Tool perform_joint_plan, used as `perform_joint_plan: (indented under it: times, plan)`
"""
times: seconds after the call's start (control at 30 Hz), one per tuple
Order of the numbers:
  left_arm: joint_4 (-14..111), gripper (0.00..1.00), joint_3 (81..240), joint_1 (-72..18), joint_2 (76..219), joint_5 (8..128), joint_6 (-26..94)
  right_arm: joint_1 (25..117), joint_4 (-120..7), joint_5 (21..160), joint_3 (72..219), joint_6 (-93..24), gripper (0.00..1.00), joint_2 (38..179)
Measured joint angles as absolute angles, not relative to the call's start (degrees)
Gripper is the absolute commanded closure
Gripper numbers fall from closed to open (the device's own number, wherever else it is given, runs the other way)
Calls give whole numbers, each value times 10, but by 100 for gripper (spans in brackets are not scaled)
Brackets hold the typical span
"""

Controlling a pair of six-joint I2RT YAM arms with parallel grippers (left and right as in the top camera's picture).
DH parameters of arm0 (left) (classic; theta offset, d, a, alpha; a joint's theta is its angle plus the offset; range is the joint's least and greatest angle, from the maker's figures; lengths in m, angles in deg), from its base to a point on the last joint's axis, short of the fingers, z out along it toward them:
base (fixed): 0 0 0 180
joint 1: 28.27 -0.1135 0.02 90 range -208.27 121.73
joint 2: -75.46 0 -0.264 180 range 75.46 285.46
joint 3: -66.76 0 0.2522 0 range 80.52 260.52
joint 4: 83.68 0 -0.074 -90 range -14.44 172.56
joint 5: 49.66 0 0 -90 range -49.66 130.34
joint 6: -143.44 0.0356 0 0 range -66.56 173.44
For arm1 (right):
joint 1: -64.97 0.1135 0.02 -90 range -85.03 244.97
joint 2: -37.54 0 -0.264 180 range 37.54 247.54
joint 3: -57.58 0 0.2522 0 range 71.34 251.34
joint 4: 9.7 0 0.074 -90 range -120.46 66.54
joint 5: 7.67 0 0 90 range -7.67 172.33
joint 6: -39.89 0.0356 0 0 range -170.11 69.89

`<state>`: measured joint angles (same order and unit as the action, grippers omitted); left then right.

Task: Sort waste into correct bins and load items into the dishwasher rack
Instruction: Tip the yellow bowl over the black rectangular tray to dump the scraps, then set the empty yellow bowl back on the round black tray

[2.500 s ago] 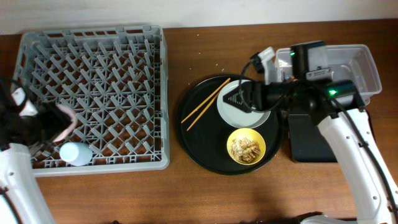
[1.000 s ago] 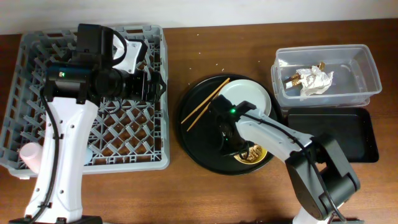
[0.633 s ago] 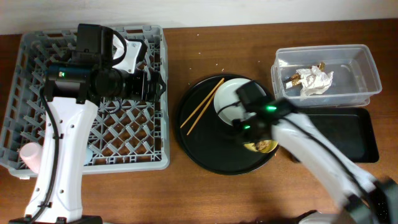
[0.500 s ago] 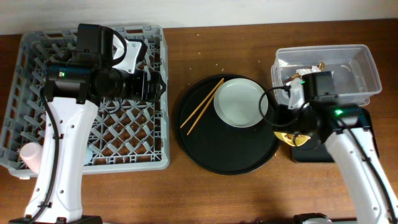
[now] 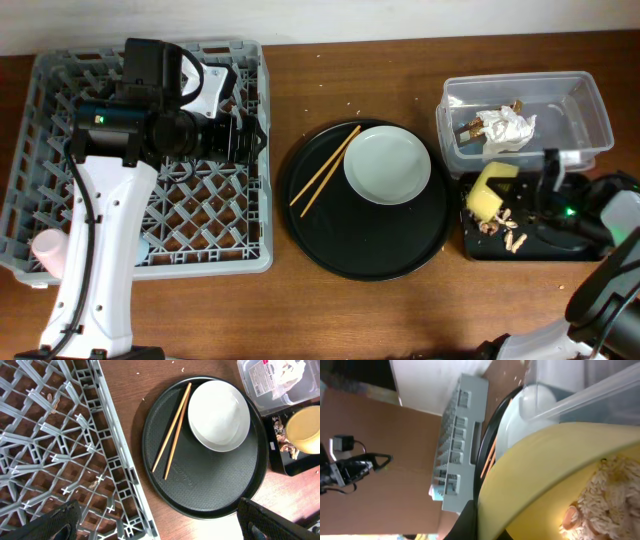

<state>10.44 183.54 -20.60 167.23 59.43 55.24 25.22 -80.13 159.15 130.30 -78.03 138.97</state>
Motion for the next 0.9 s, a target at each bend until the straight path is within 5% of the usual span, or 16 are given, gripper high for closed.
perform_joint_plan:
  times: [0.47,0.77,0.87,0.9]
  plan:
    - [105,1,1835,-206,1672,594,552,171,-908,1648,1303,-906,96,1388]
    - [104,1,1835,-206,1672,594,552,183,-915,1629,1326,-815,96,1325]
    - [105,1,1835,-206,1672,594,552,284,-1005,1527,1380,-807,96,1263]
    - [104,1,1835,-206,1672,595,552,404,-986,1455,1405,-762,96,1220]
